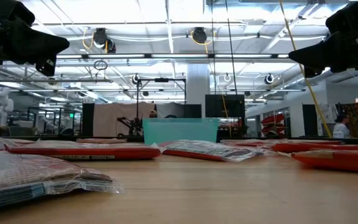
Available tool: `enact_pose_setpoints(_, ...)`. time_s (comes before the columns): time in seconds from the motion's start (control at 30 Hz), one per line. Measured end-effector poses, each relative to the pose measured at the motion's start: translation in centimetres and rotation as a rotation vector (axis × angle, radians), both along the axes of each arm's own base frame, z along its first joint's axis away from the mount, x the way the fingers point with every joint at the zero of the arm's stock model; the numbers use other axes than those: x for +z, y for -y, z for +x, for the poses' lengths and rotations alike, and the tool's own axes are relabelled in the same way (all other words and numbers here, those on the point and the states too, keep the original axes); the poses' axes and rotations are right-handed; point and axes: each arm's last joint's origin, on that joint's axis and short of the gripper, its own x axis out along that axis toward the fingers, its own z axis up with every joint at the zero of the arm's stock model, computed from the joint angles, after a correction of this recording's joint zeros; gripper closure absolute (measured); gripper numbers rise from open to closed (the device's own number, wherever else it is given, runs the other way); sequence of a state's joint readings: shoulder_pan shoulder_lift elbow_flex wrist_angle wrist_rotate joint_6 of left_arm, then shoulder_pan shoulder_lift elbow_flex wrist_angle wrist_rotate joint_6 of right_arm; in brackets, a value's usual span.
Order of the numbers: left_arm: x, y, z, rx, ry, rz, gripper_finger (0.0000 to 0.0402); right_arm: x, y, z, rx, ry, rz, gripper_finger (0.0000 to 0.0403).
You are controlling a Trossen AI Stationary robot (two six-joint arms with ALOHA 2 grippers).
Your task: Sort popcorn bags into baskets
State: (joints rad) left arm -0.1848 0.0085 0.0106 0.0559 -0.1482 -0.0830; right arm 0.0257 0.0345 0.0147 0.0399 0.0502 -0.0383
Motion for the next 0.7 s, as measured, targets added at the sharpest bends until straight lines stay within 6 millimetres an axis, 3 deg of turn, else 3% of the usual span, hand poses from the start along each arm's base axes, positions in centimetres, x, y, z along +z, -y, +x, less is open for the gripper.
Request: enact_pose_setpoints(0.7, 0.06, 0.0, 0.0, 0.002, 0.007, 0.031, 0.0369, 0.01, 0.0, 0.0, 0.0, 0.0, 0.0, 0.0403)
